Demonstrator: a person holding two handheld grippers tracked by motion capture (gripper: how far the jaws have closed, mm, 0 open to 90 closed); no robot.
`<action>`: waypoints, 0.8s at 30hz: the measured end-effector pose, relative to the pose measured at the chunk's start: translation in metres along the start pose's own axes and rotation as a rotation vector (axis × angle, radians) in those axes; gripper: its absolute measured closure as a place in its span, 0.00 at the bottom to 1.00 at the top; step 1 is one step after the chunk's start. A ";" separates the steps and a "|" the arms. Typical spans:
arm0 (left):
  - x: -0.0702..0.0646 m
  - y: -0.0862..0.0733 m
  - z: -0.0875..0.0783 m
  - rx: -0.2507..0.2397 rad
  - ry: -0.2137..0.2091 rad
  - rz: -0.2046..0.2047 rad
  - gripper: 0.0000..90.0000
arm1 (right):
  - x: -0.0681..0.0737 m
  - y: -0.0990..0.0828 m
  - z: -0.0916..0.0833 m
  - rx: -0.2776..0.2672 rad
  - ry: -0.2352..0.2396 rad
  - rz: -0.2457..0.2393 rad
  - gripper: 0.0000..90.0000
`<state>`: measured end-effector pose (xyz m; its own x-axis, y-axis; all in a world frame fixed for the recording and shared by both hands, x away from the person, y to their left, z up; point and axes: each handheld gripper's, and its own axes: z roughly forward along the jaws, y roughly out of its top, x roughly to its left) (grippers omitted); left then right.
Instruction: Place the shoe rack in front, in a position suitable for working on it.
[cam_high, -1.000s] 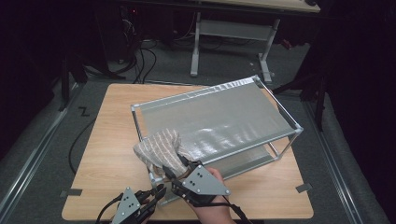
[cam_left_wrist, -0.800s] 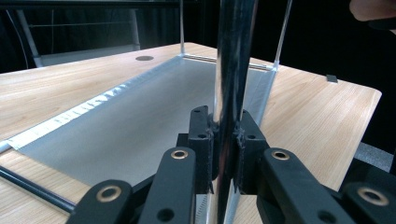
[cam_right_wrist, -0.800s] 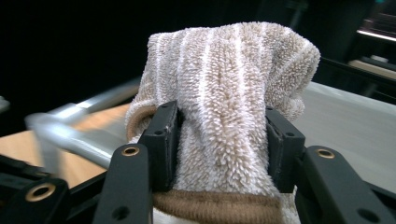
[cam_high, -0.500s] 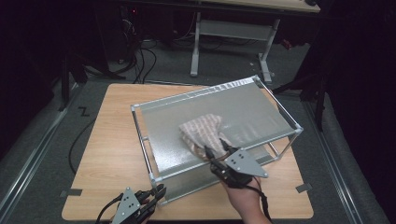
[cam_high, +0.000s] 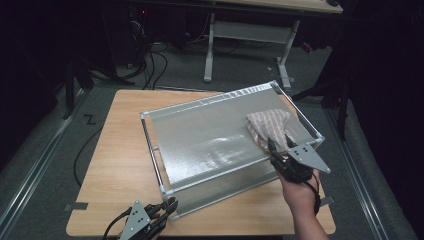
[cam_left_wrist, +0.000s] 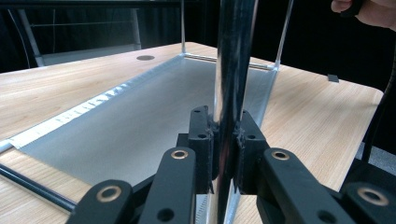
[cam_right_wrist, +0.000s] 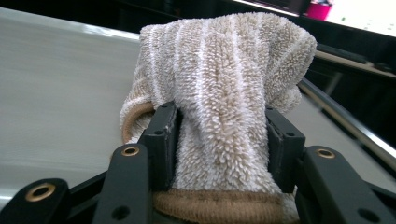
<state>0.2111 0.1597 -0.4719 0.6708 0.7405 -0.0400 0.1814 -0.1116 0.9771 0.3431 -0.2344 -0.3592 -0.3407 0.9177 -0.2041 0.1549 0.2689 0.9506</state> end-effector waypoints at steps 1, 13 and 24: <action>0.000 0.000 0.000 0.000 0.000 0.000 0.89 | -0.007 -0.001 0.000 0.005 -0.018 0.003 0.60; 0.000 0.000 0.000 -0.001 0.004 0.000 0.89 | -0.061 -0.008 -0.005 0.031 -0.149 0.035 0.59; 0.001 -0.001 0.000 -0.006 -0.003 -0.007 0.89 | -0.058 -0.009 -0.007 0.026 -0.091 0.079 0.63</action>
<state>0.2120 0.1603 -0.4725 0.6716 0.7394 -0.0477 0.1823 -0.1025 0.9779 0.3544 -0.2921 -0.3546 -0.2407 0.9589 -0.1499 0.2026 0.2007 0.9585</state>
